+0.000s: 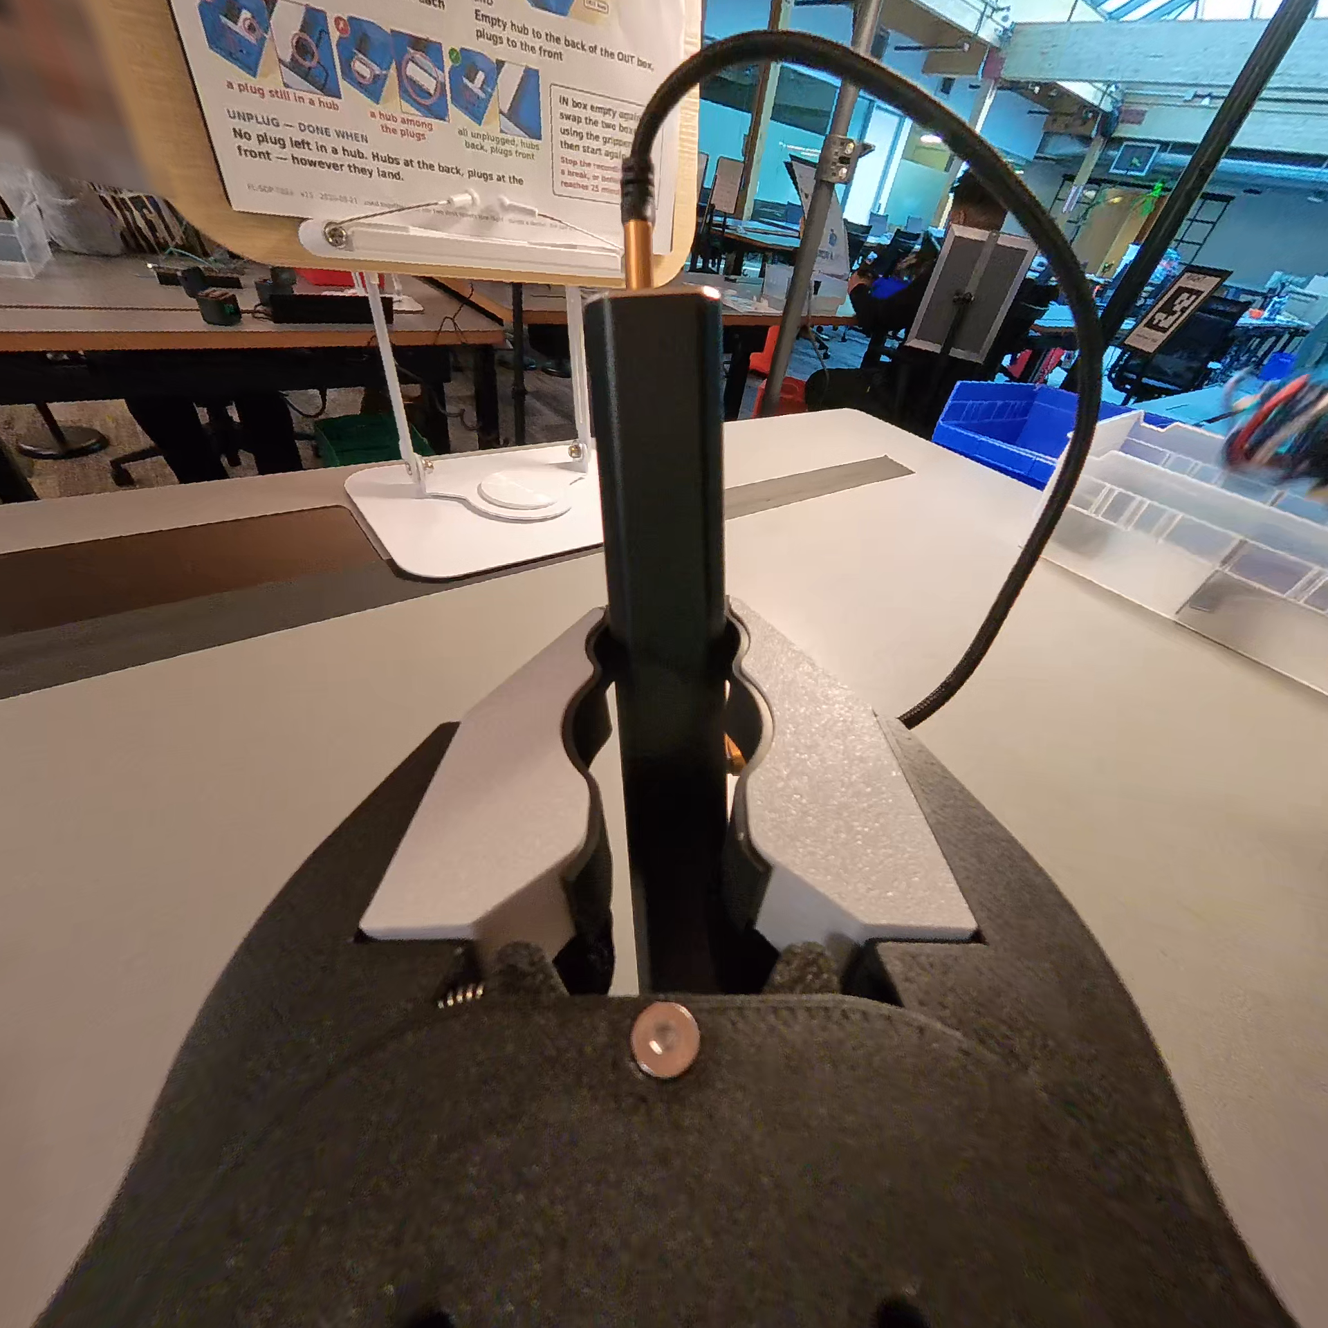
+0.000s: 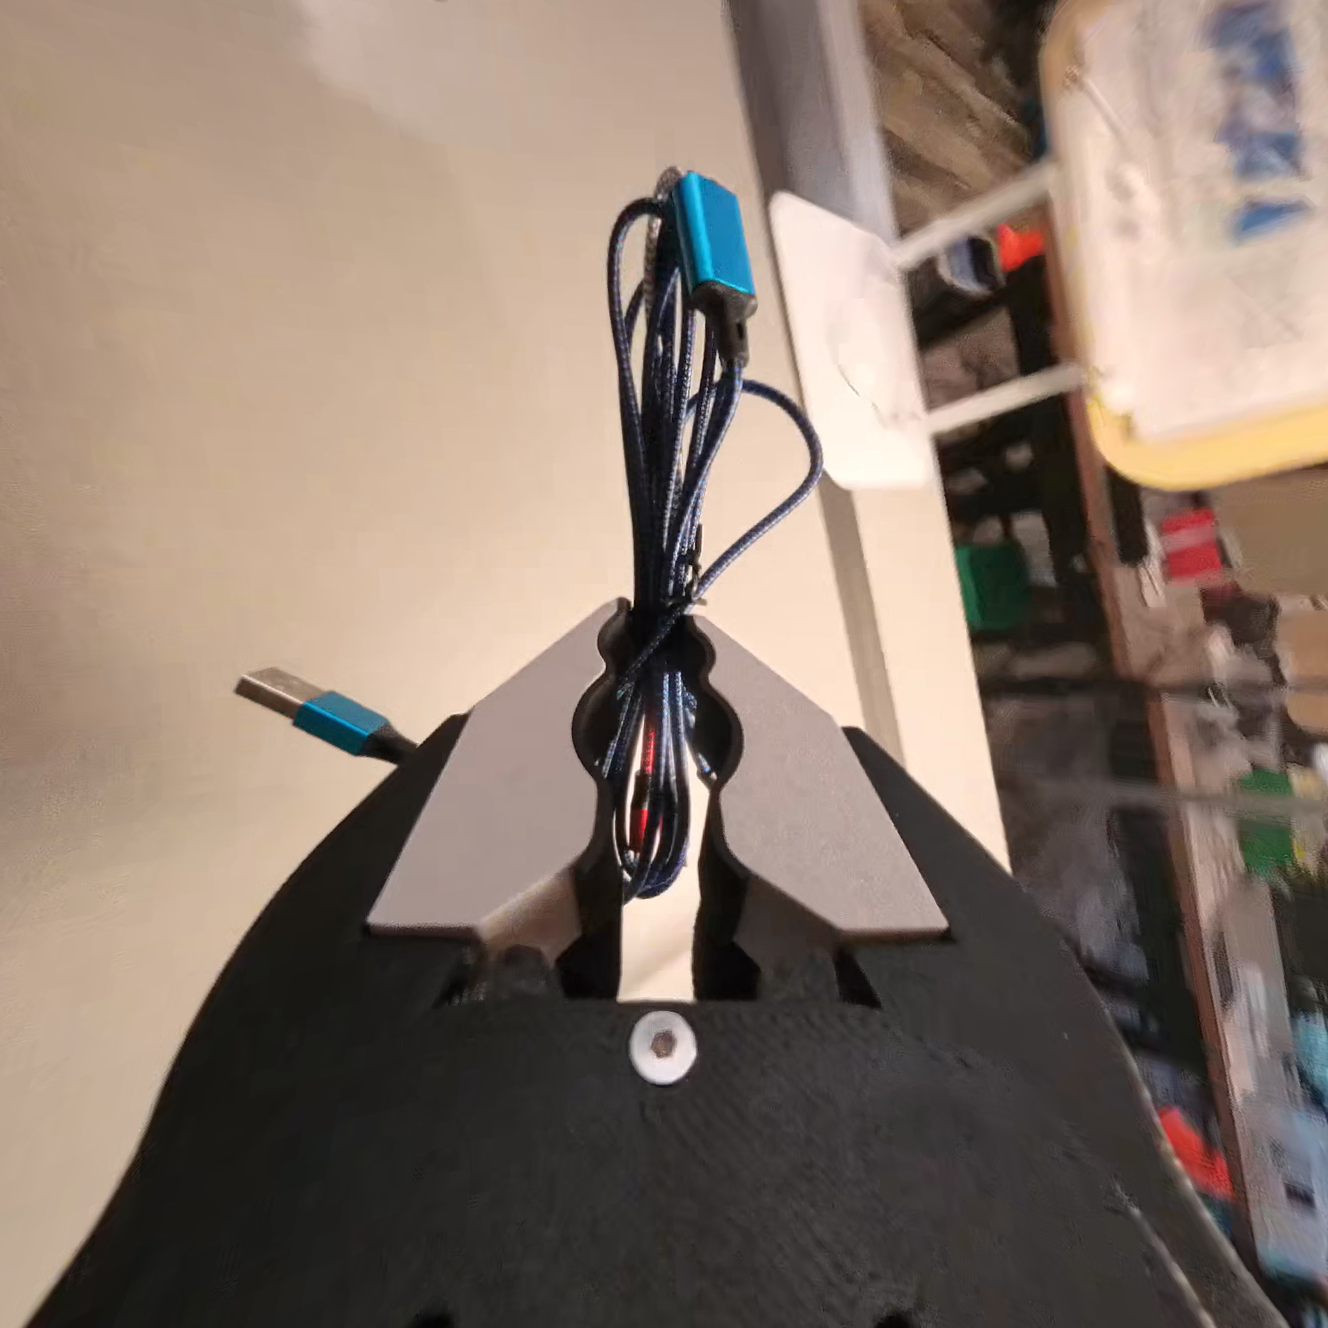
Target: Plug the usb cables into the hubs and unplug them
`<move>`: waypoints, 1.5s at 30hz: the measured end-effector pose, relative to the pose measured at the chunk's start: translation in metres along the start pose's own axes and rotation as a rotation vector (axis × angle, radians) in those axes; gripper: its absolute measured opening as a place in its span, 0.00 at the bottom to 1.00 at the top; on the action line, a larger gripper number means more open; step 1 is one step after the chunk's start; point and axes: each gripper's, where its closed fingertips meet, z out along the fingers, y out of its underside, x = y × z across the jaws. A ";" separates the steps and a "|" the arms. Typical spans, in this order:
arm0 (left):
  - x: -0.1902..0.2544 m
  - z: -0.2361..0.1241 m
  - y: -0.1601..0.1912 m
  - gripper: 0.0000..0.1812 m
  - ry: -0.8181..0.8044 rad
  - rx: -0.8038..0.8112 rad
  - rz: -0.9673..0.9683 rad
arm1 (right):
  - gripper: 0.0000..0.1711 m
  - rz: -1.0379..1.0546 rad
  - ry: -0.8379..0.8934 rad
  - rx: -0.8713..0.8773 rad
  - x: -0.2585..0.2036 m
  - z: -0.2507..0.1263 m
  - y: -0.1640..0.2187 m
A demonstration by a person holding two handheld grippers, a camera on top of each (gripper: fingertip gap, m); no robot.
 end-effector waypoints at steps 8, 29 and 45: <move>0.009 0.003 0.000 0.15 0.003 0.002 0.026 | 0.07 0.174 0.128 -0.318 0.024 -0.137 0.172; 0.018 0.012 0.017 0.16 0.030 -0.059 0.036 | 0.18 0.042 -0.124 -0.751 -0.007 -0.105 0.288; 0.070 0.022 0.034 0.16 0.058 -0.155 0.418 | 0.11 -0.073 0.232 -0.073 -0.006 -0.009 -0.004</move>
